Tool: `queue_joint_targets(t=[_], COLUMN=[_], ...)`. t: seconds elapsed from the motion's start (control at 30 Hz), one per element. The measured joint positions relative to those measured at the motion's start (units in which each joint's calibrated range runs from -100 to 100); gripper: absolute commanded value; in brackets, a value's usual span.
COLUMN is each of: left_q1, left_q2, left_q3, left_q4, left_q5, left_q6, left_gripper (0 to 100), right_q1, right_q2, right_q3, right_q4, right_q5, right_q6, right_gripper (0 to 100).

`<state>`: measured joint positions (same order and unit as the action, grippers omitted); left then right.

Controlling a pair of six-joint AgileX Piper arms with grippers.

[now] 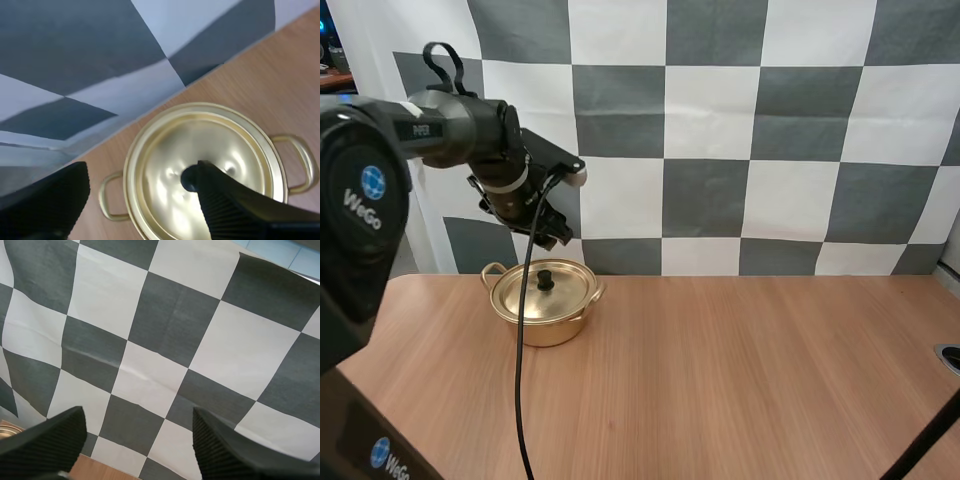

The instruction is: Open the pot, put the car inside, and close it

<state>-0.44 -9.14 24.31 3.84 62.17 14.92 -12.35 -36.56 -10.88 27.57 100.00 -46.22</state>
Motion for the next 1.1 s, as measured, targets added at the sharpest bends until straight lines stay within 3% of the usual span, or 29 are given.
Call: queue_joint_targets(t=[0.03, 0.1, 0.13, 0.37, 0.4, 0.43, 0.47, 0.5, 0.7, 0.93, 1.1], left_q1=[0.0, 0.1, 0.1, 0.1, 0.1, 0.1, 0.1, 0.1, 0.1, 0.1, 0.1], left_q2=[-1.4, -4.2, -5.8, -17.3, -19.1, -20.8, -21.5, -21.8, -33.3, -42.2, -48.0], left_q3=[0.0, 0.0, -0.2, -3.6, -4.2, -4.9, -5.1, -5.4, -5.8, -5.6, 0.1], left_q4=[-0.2, -0.2, -0.2, 0.0, 0.0, 0.0, 0.0, 0.0, -0.1, -0.3, -0.8], left_q5=[-1.0, -2.6, -2.8, -0.9, -1.1, -1.1, -1.1, -1.3, -8.6, -3.8, 3.0], left_q6=[0.0, -1.1, -2.1, -11.9, -13.5, -15.0, -15.7, -16.0, -20.0, -20.0, -22.9], left_gripper=[78, 6, 2, 0, 0, 0, 0, 0, 0, 0, 0], right_q1=[0.0, 0.0, 0.0, 0.0, 0.0, 0.0, 0.0, 0.0, 0.0, 0.0, 0.0], right_q2=[0.0, 0.0, 0.0, 0.3, 0.6, 0.9, 0.9, 1.3, 2.5, 2.5, 2.5], right_q3=[0.0, 0.0, 0.0, 0.0, 0.0, 0.0, 0.0, 0.0, 4.7, 15.0, 24.9], right_q4=[0.0, 0.0, 0.0, 1.1, 1.8, 2.8, 2.8, 3.5, 8.6, 1.7, 3.1], right_q5=[0.0, 0.0, 0.0, 0.0, 0.0, 0.0, 0.0, 0.0, 0.0, -10.2, -22.3], right_q6=[0.1, 0.3, 0.4, 3.0, 2.7, 2.1, 2.1, 2.0, 4.4, 4.8, 4.4], right_gripper=[100, 100, 100, 100, 86, 53, 37, 0, 0, 0, 0])
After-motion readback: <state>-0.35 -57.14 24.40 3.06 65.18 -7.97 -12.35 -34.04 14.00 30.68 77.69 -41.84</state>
